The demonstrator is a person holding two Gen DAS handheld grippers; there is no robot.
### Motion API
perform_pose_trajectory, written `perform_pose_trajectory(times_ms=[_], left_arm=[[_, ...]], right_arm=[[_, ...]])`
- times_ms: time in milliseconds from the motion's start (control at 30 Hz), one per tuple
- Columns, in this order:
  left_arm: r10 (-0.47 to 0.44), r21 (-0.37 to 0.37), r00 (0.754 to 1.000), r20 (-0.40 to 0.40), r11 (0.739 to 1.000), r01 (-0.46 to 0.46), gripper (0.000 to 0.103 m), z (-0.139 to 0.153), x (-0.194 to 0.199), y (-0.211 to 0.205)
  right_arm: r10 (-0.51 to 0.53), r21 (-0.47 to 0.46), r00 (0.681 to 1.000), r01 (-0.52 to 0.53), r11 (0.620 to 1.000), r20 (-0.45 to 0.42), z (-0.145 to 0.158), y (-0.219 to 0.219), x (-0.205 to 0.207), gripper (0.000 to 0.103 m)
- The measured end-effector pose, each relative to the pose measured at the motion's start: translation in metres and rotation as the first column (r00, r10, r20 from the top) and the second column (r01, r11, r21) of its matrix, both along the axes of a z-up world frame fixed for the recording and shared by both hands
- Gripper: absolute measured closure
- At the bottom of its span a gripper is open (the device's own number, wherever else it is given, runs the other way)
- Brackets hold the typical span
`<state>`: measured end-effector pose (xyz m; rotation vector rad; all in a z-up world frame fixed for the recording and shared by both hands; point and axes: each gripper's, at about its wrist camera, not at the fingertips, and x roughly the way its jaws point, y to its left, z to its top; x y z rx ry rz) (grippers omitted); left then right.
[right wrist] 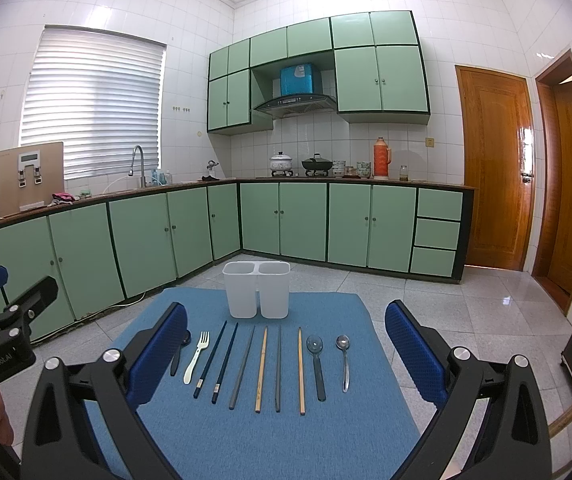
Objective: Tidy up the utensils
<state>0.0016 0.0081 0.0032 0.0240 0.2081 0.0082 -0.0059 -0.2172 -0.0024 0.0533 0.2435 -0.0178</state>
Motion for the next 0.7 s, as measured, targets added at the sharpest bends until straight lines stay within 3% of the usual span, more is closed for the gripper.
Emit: perform_pose_trajectory(times_ms=[467,700], left_arm=[[0.004,-0.001,1.0,-0.003,1.0,-0.004,0.005,0.0,0.001,0.003],[0.028,0.002,0.998,-0.052,1.0,-0.028,0.005,-0.011,0.022,0.015]], right_arm=[[0.0,0.0,1.0,0.0,1.0,-0.003,0.0,0.0,0.002,0.006],[-0.006,-0.01,0.999,0.006,1.0,-0.037,-0.01,0.0,0.019,0.006]])
